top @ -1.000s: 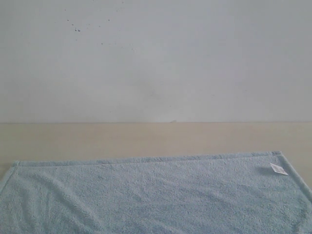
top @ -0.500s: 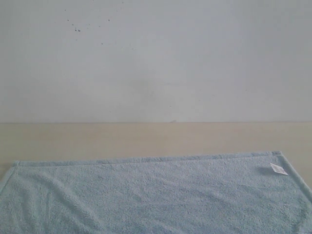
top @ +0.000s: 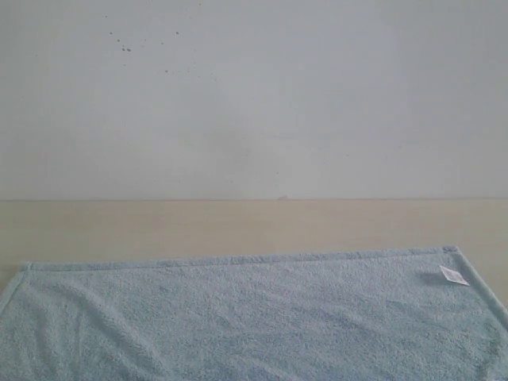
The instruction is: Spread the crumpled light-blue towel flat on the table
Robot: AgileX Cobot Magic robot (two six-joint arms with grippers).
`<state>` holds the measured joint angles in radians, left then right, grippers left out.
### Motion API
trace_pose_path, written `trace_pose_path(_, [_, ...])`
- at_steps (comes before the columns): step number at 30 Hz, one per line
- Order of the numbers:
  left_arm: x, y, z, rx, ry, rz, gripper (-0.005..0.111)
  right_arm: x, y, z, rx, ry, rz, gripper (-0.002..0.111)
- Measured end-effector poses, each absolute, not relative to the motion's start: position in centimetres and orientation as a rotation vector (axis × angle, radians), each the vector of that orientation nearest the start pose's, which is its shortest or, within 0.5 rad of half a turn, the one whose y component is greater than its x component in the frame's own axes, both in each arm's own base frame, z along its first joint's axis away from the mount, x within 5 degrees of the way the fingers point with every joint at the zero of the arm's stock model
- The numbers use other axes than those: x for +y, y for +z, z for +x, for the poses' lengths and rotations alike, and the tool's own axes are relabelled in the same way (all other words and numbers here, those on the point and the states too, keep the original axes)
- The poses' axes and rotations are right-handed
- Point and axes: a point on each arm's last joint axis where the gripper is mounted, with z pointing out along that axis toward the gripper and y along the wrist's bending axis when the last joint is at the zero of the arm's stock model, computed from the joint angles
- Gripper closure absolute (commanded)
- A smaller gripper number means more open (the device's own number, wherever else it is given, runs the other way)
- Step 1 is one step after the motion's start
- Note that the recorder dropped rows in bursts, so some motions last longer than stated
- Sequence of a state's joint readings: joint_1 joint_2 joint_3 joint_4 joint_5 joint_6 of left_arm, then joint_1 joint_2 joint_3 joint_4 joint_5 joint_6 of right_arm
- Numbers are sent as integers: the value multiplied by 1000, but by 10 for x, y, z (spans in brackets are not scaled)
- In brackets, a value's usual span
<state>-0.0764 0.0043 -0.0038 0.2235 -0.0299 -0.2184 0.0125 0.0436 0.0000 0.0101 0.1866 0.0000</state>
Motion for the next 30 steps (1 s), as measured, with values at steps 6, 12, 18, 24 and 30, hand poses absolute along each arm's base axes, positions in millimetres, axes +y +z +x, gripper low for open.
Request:
trace_pose_path(6, [-4, 214, 56, 1478, 1, 116, 102, 1, 195, 59, 1701, 18, -3, 108])
trace_pose_path(12, [-4, 212, 56, 1501, 8, 126, 102, 1, 195, 59, 1699, 18, -3, 108])
trace_pose_path(18, [-5, 210, 56, 1531, -10, 112, 102, 1, 195, 59, 1697, 18, -3, 108])
trace_pose_path(24, [-4, 210, 56, 1532, -29, 92, 102, 1, 195, 59, 1697, 18, -3, 108])
trace_pose_path(30, [-4, 210, 56, 1532, -31, 90, 102, 1, 195, 59, 1697, 18, -3, 108])
